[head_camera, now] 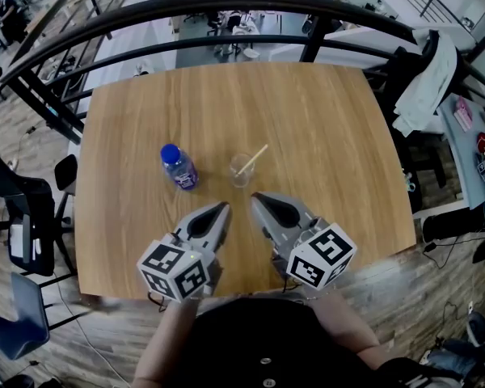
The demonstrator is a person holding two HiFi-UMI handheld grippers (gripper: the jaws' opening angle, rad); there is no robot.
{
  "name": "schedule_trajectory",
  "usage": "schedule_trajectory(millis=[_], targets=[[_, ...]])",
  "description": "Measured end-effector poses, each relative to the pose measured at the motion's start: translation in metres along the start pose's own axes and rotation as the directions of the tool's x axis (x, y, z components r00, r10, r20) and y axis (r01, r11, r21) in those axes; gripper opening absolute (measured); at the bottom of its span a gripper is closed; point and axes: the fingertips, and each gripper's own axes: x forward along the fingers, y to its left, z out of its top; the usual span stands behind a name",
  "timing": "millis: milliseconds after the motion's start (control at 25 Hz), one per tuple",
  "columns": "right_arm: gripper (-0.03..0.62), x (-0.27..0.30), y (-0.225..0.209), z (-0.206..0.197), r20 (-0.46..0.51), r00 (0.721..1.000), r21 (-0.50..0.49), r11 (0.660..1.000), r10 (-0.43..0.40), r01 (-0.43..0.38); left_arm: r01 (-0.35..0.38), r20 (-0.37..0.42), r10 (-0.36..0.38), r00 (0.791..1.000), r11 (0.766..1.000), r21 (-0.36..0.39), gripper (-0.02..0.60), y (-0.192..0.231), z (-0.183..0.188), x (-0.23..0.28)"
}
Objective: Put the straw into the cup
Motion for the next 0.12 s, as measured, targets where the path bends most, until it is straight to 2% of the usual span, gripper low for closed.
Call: schedule_trajectory(millis=[120], targets=[[-0.002,0.0004,-0.0007,-0.0009,-0.003,1.000,-0.001,1.000,0.003,-0.003,-0.001,-0.003,0.001,1.000,1.000,0.000,0.017,0.0007,-0.0012,0.0009]])
